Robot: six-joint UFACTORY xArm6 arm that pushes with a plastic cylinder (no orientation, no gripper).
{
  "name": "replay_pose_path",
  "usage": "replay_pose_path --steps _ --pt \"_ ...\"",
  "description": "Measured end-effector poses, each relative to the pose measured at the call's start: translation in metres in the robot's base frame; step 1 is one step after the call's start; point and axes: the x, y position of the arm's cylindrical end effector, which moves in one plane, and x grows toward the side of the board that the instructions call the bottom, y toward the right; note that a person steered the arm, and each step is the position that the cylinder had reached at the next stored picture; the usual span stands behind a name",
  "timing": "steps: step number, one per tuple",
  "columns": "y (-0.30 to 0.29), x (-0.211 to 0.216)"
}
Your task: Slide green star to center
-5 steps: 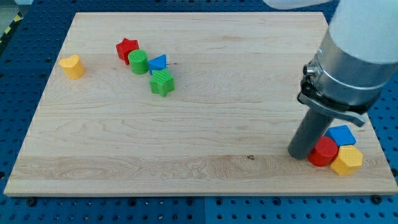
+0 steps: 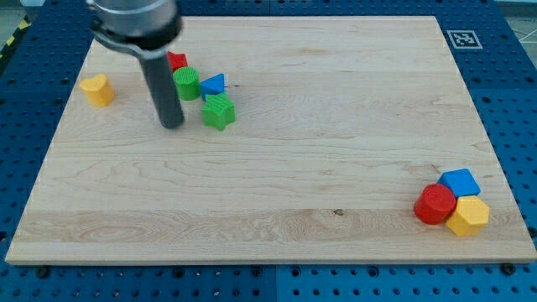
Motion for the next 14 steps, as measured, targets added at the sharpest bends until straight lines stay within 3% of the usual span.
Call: replay_pose_path --steps 1,3,8,9,10,11,12,14 --pt "-0.021 -0.030" --pt "0.019 -0.029" --pt "0.183 0.029" --pt "0.150 -0.006" --pt "0.093 -0.009" --pt "0.077 0.015" --pt "0.083 0.033" --pt "0.157 0.034"
